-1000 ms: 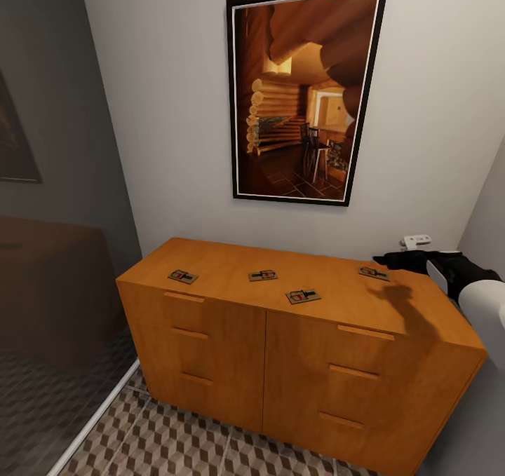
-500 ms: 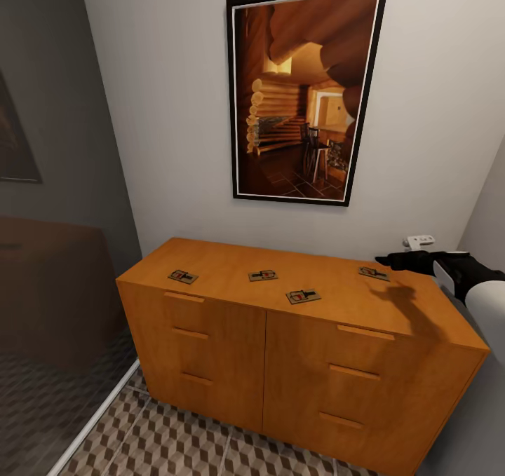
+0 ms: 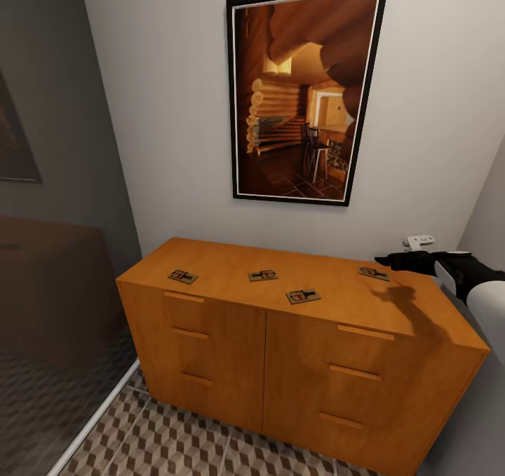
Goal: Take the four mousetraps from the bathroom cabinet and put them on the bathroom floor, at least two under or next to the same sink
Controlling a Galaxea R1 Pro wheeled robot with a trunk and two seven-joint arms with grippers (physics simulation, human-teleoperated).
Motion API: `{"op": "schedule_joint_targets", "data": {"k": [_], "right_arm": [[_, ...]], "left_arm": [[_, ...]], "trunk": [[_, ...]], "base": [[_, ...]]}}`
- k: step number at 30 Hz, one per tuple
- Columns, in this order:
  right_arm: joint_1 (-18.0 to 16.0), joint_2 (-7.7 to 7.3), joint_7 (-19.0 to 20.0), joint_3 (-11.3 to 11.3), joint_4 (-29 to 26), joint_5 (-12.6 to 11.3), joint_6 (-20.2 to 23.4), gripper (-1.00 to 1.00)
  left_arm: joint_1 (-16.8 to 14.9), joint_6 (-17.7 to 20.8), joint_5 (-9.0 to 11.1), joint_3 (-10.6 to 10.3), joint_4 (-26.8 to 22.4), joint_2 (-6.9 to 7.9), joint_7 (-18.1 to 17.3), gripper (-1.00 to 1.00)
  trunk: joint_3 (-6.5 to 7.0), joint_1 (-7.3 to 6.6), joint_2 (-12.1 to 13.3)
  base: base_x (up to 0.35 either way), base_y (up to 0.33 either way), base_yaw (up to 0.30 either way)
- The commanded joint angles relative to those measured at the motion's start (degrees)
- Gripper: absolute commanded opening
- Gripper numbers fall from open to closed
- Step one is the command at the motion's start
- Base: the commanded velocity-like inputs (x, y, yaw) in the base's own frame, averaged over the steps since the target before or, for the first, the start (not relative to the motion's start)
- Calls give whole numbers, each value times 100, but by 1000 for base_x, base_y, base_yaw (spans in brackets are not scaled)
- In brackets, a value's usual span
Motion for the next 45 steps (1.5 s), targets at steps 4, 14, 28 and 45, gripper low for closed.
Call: {"op": "schedule_joint_targets", "data": {"k": [4,14,28,45], "right_arm": [[-1,-31,69,-1,-12,47,6,100],[-1,-126,305,-1,-12,47,-41,100],[-1,-211,653,-1,-12,54,-117,100],[-1,-316,1204,10,-17,169,-373,100]], "left_arm": [[-3,-26,4,-6,9,0,18,100],[-3,-26,8,-6,9,0,18,100],[-3,-26,8,-6,9,0,18,100],[-3,-26,9,-6,9,0,18,100]], "trunk": [[-5,0,-3],[-5,0,-3],[-5,0,-3],[-5,0,-3]], "base": [[0,0,0],[0,0,0],[0,0,0],[0,0,0]]}}
